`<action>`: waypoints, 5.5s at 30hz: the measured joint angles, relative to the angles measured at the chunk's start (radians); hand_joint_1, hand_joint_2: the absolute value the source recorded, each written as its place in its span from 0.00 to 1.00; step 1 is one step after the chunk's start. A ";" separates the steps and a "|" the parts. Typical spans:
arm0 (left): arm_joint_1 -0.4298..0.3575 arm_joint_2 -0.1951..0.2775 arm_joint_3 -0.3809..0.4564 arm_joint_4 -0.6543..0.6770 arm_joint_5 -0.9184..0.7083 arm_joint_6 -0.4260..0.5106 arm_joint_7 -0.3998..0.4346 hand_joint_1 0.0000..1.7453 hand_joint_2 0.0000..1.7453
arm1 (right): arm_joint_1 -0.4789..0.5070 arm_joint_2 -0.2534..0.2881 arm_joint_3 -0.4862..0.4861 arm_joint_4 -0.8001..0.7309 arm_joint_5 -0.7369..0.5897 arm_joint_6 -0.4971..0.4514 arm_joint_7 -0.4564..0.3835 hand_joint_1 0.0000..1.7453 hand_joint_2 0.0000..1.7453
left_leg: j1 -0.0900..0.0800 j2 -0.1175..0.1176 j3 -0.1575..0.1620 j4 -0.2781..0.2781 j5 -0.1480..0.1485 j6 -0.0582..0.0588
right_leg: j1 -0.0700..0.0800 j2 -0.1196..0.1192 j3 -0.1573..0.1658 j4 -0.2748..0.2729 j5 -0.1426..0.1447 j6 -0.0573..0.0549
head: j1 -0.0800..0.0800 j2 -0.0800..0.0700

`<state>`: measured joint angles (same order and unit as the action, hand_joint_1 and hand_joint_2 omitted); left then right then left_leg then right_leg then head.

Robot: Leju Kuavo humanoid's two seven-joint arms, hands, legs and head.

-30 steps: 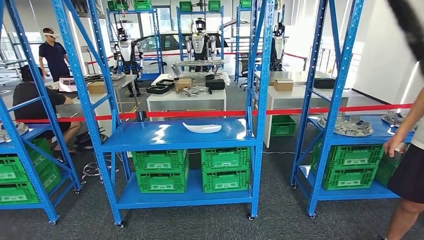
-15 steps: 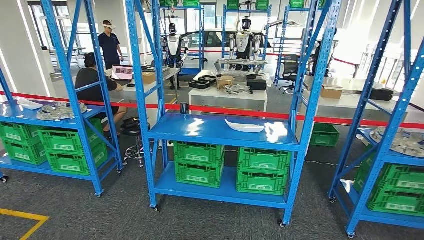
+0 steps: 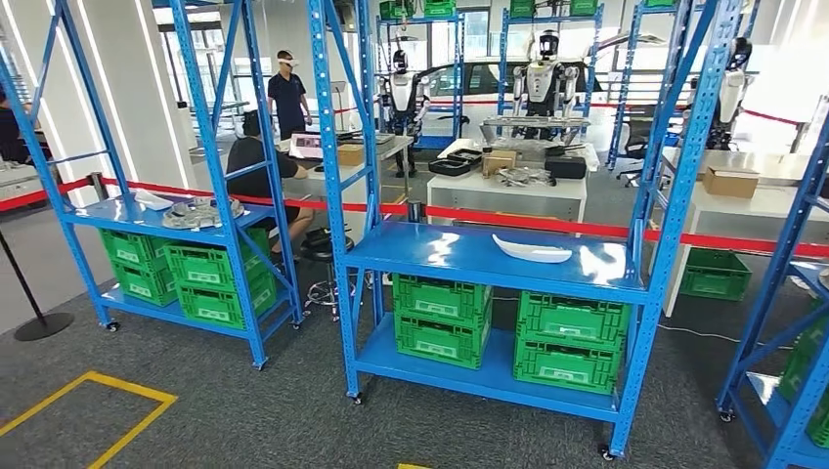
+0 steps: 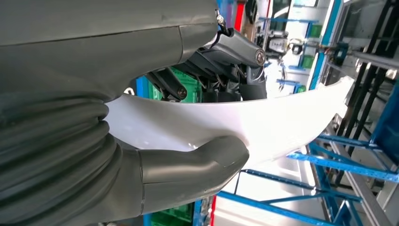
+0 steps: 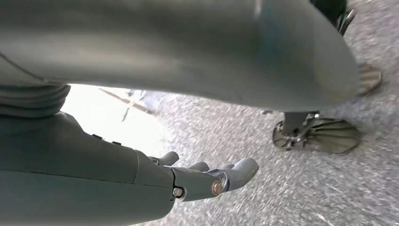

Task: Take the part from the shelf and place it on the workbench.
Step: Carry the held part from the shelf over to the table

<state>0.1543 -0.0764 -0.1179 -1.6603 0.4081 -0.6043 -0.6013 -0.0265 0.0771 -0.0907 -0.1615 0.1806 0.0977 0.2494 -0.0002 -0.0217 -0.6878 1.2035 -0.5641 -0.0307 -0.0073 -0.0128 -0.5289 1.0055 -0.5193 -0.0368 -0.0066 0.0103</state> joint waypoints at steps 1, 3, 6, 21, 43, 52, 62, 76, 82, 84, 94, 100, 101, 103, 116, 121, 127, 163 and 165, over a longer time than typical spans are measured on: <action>0.000 0.000 0.000 0.002 0.000 0.000 0.000 1.00 1.00 | 0.002 0.000 -0.001 0.000 0.001 0.000 0.000 0.00 0.00 | 0.003 0.008 -0.022 0.057 -0.025 -0.005 | 0.001 -0.015 -0.002 0.001 0.000 0.000 | 0.000 0.000; 0.001 0.000 0.000 0.006 0.000 0.000 0.002 1.00 1.00 | 0.005 0.000 -0.003 0.000 0.002 0.000 0.000 0.00 0.00 | 0.008 0.016 -0.022 0.083 -0.022 -0.011 | 0.000 -0.043 -0.003 0.002 0.000 0.000 | -0.001 0.000; 0.000 -0.001 0.000 0.008 0.001 0.000 0.002 1.00 1.00 | 0.004 0.000 -0.004 0.000 0.002 0.000 0.000 0.00 0.00 | 0.008 0.067 0.089 -0.100 0.053 -0.008 | 0.002 -0.080 0.001 0.006 -0.005 0.008 | -0.001 0.000; 0.001 -0.012 -0.002 0.005 0.005 -0.009 0.016 1.00 1.00 | 0.006 0.000 -0.005 -0.001 0.010 -0.002 0.001 0.00 0.00 | 0.004 -0.066 0.102 -0.177 0.094 0.041 | -0.010 0.045 -0.047 0.124 -0.043 0.049 | 0.007 0.000; -0.013 0.032 0.025 0.051 0.027 -0.029 -0.019 1.00 1.00 | 0.006 0.035 -0.050 -0.001 0.013 -0.001 0.001 0.00 0.00 | -0.007 0.052 0.122 -0.194 0.081 0.038 | 0.003 -0.088 -0.013 0.045 -0.033 0.034 | -0.001 0.000; 0.032 0.034 0.062 0.046 0.007 -0.034 -0.036 1.00 1.00 | 0.008 0.035 -0.042 -0.001 0.026 0.003 0.000 0.00 0.00 | 0.002 -0.084 0.118 -0.180 0.083 0.035 | -0.006 0.056 -0.051 0.108 -0.028 0.038 | 0.004 0.000; 0.051 0.034 0.090 0.045 0.004 -0.035 -0.039 1.00 1.00 | 0.007 0.042 -0.036 -0.001 0.042 0.012 0.000 0.00 0.00 | 0.003 0.007 -0.014 0.057 -0.034 -0.015 | 0.001 -0.015 -0.022 0.026 -0.002 -0.009 | -0.004 0.000; -0.033 0.003 0.084 0.062 -0.011 -0.042 0.023 1.00 1.00 | -0.022 0.039 -0.033 -0.003 0.048 0.010 -0.003 0.00 0.00 | -0.002 0.029 0.121 -0.196 0.093 0.043 | 0.006 -0.007 -0.075 0.184 -0.103 0.033 | 0.001 0.000; -0.027 0.006 0.053 0.057 -0.011 -0.033 0.019 1.00 1.00 | -0.016 0.038 -0.033 -0.003 0.043 0.018 0.001 0.00 0.00 | 0.003 -0.063 0.115 -0.181 0.090 0.036 | -0.004 0.048 -0.075 0.139 -0.026 0.034 | 0.008 0.000; -0.027 0.011 0.036 0.052 -0.015 -0.010 0.008 1.00 1.00 | -0.016 0.037 -0.033 -0.003 0.044 0.022 -0.002 0.00 0.00 | 0.005 -0.089 0.106 -0.174 0.090 0.024 | -0.006 0.089 -0.040 0.052 0.006 0.032 | 0.010 0.000; 0.003 0.043 -0.025 0.006 -0.028 0.069 -0.015 1.00 1.00 | -0.008 0.035 -0.032 -0.003 0.060 0.032 0.003 0.00 0.00 | 0.010 0.013 -0.040 0.096 -0.032 -0.025 | -0.002 -0.028 -0.027 0.021 0.010 -0.011 | 0.004 0.000; 0.055 0.062 -0.056 -0.057 -0.040 0.219 -0.064 1.00 1.00 | -0.008 0.017 -0.004 -0.003 0.122 0.052 0.003 0.00 0.00 | 0.004 0.105 0.100 -0.171 0.088 -0.004 | 0.006 -0.093 -0.011 0.027 -0.009 0.013 | 0.004 0.000; 0.071 0.067 -0.062 -0.069 -0.038 0.243 -0.075 1.00 1.00 | -0.008 0.013 0.002 -0.003 0.132 0.055 0.003 0.00 0.00 | 0.001 0.096 0.100 -0.171 0.087 0.006 | 0.008 -0.102 -0.008 0.026 -0.011 0.018 | 0.006 0.000; 0.102 0.073 -0.074 -0.089 -0.030 0.287 -0.090 1.00 1.00 | -0.010 0.006 0.014 -0.004 0.150 0.058 0.003 0.00 0.00 | 0.003 0.071 0.100 -0.176 0.090 0.019 | 0.006 -0.102 -0.004 0.027 -0.018 0.030 | 0.008 0.000; 0.108 0.149 -0.177 -0.062 0.059 0.225 -0.081 1.00 1.00 | 0.004 -0.008 0.012 -0.004 0.038 0.009 -0.001 0.00 0.00 | 0.007 -0.116 0.094 -0.178 0.101 0.021 | 0.003 0.082 -0.046 0.031 0.019 0.018 | 0.015 0.000; 0.002 0.159 -0.185 0.049 0.032 0.118 -0.054 1.00 1.00 | 0.000 0.029 -0.034 -0.004 0.017 -0.023 0.000 0.00 0.00 | 0.004 -0.027 0.043 -0.091 0.049 -0.008 | -0.003 0.019 -0.033 0.009 0.034 -0.005 | 0.010 0.000; -0.034 0.178 -0.140 0.065 0.037 0.097 -0.040 1.00 1.00 | 0.005 0.044 -0.043 -0.004 0.054 -0.019 0.000 0.00 0.00 | 0.013 0.035 0.022 -0.023 0.052 -0.024 | -0.003 -0.058 -0.027 0.011 0.025 -0.003 | 0.008 0.000; 0.104 0.173 0.339 -0.313 -0.051 0.277 -0.004 1.00 1.00 | 0.003 0.049 -0.060 -0.005 0.038 -0.004 0.000 0.00 0.00 | 0.005 0.069 0.113 -0.176 0.087 0.009 | 0.005 -0.127 -0.008 0.026 0.003 0.027 | 0.004 0.000; 0.100 0.171 0.352 -0.315 -0.068 0.304 -0.010 1.00 1.00 | 0.000 0.049 -0.065 -0.006 0.034 -0.007 0.000 0.00 0.00 | 0.010 0.045 0.113 -0.183 0.094 0.020 | 0.002 -0.102 -0.009 0.042 -0.012 0.040 | 0.004 0.000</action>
<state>0.2541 0.0943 0.2341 -1.9754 0.3405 -0.3002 -0.6109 -0.0265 0.1265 -0.1553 -0.1675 0.2151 0.0909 0.2489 0.0102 0.0236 -0.5745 1.0202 -0.4702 -0.0103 -0.0055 -0.1144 -0.5375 1.0473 -0.5317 0.0029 -0.0022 0.0103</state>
